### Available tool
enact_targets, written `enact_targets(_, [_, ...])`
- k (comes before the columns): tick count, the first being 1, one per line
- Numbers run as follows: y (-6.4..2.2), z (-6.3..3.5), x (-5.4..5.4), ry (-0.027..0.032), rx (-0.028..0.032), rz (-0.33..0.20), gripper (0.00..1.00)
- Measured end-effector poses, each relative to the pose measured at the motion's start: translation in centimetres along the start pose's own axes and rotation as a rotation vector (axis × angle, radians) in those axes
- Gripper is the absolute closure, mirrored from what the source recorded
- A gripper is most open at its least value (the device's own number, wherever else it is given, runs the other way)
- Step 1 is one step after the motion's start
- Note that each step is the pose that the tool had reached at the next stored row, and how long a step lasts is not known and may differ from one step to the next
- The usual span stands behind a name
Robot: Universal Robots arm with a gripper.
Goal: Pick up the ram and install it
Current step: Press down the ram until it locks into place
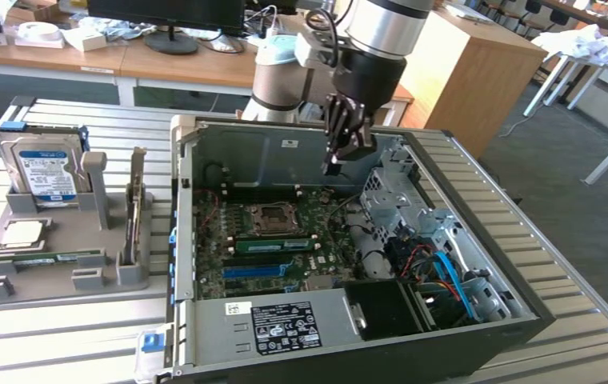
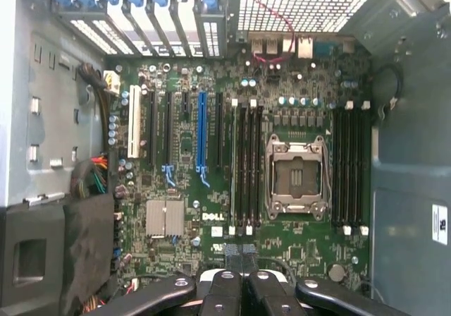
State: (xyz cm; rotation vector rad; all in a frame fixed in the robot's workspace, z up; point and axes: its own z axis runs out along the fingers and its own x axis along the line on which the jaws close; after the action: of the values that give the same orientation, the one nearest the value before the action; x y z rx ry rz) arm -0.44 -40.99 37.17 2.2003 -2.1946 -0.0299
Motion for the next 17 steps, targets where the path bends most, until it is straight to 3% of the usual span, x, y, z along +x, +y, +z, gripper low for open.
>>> enact_targets(12, [-0.24, 0.00, 0.02, -0.0023, 0.0000, 0.000, 0.90])
enact_targets(17, [-0.26, 0.55, 0.01, -0.0094, 0.0002, 0.000, 0.90])
